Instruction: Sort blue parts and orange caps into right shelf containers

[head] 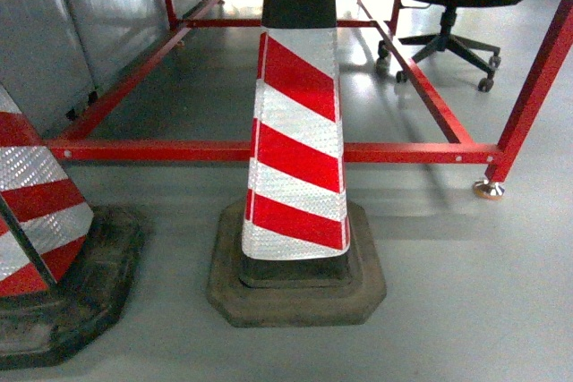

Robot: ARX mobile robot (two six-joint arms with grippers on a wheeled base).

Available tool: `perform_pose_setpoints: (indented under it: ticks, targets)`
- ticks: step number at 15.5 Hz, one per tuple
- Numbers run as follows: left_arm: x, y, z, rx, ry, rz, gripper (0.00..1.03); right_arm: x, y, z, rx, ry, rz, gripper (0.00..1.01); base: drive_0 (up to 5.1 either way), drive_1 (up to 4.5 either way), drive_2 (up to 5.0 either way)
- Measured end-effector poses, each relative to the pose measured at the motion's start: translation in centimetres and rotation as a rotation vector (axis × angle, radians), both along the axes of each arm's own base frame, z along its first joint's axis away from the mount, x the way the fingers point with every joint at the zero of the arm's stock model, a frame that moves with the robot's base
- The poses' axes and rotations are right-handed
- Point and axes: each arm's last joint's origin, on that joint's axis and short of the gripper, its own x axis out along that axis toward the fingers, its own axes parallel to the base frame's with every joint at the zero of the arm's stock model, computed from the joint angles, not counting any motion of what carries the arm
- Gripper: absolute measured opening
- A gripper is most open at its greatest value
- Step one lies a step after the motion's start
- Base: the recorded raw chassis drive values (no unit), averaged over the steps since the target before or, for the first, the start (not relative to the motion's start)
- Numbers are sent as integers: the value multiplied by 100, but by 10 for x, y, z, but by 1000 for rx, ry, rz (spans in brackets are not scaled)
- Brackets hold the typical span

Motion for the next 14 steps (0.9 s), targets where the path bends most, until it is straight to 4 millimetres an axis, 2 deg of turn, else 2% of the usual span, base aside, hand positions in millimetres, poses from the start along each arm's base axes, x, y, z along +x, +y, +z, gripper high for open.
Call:
perform_pose_setpoints:
  ticks: [14]
  targets:
    - [0, 0, 0, 0, 0, 0, 98, 0, 0, 0, 0, 0, 0, 98, 0, 0, 0]
